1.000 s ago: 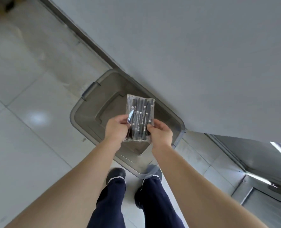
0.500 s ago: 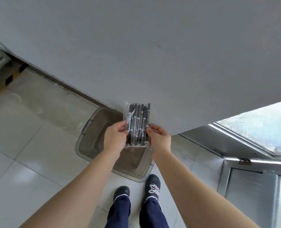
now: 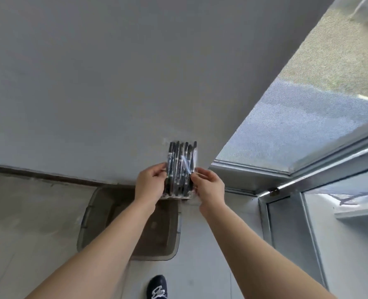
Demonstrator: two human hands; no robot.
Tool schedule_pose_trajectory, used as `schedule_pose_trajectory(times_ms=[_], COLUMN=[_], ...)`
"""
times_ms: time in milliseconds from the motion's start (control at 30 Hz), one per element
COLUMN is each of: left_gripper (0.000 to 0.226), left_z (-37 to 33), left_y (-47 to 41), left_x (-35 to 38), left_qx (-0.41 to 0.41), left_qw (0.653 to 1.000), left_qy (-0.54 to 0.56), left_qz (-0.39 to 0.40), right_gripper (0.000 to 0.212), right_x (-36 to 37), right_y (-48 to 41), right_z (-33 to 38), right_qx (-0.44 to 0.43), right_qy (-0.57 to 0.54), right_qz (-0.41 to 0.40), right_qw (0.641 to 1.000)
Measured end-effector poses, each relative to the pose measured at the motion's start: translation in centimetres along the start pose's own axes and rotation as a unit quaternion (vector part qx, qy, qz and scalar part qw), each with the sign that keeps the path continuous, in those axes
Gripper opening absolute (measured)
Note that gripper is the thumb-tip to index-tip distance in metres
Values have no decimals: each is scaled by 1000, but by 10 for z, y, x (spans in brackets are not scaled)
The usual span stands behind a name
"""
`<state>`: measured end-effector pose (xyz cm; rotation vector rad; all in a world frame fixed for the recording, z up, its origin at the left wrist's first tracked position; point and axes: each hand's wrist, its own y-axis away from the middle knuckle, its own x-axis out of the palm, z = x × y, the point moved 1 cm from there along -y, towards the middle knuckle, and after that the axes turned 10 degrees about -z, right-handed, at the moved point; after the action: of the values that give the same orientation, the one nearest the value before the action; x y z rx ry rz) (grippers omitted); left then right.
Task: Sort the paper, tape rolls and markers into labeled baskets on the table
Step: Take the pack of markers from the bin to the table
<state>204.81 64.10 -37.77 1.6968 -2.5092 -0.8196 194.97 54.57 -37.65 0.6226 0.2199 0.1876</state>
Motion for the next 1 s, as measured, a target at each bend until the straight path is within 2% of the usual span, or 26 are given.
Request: schedule_pose_trajectory(times_ms=[467, 700, 1000], left_gripper=[31, 29, 26], left_z=[-41, -67, -95], left_y=[128, 222, 319], left_x=[67, 98, 145], left_qx=[52, 111, 126], left_qw=[993, 973, 926], left_qy=[29, 28, 5], left_qz=[100, 202, 355], right_gripper=[14, 14, 15], right_x=[-157, -254, -362], right_y=[50, 90, 143], right_z=[20, 25, 34], right_qx=[-77, -101, -128], right_qy=[-123, -177, -242], right_qz=[-89, -161, -280], right_qw=[985, 966, 920])
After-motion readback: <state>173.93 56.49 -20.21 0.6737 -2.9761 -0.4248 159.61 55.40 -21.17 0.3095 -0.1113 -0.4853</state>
